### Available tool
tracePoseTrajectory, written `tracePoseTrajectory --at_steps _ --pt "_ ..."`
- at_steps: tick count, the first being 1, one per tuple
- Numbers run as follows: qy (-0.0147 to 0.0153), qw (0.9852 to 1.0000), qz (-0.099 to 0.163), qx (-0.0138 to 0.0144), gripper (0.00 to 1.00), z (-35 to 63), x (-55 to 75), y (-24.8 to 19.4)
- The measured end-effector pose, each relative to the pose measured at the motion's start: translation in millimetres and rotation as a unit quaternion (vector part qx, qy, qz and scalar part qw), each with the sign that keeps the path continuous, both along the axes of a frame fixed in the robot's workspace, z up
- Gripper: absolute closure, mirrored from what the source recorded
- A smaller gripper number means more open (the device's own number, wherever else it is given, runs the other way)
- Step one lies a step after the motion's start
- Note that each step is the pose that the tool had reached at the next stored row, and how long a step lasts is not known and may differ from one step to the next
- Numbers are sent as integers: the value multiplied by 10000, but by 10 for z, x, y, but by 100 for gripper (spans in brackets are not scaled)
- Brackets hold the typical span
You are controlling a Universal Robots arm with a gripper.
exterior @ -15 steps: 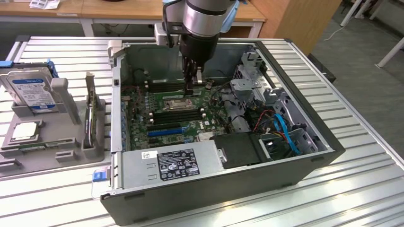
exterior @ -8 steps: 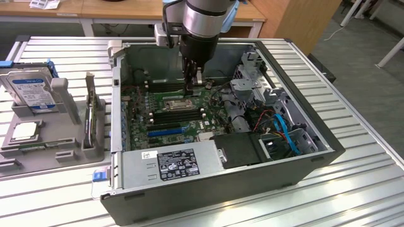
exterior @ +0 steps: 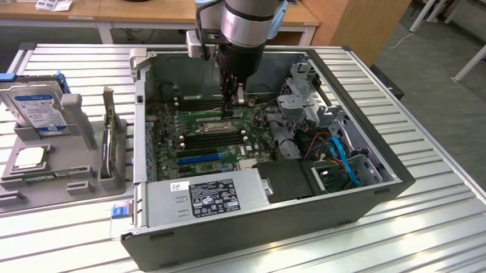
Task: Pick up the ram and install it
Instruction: 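Insert the ram into the slot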
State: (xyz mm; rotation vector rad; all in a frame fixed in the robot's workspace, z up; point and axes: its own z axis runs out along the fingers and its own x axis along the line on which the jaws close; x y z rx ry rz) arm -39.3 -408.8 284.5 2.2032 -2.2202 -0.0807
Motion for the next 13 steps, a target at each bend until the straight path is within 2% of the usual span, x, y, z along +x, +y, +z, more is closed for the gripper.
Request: tracePoseTrajectory --at_steps 6,13 --pt "-1 10000 -1 0 89 0 -1 -44" --pt "-1 10000 0 0 89 -13 0 -47"
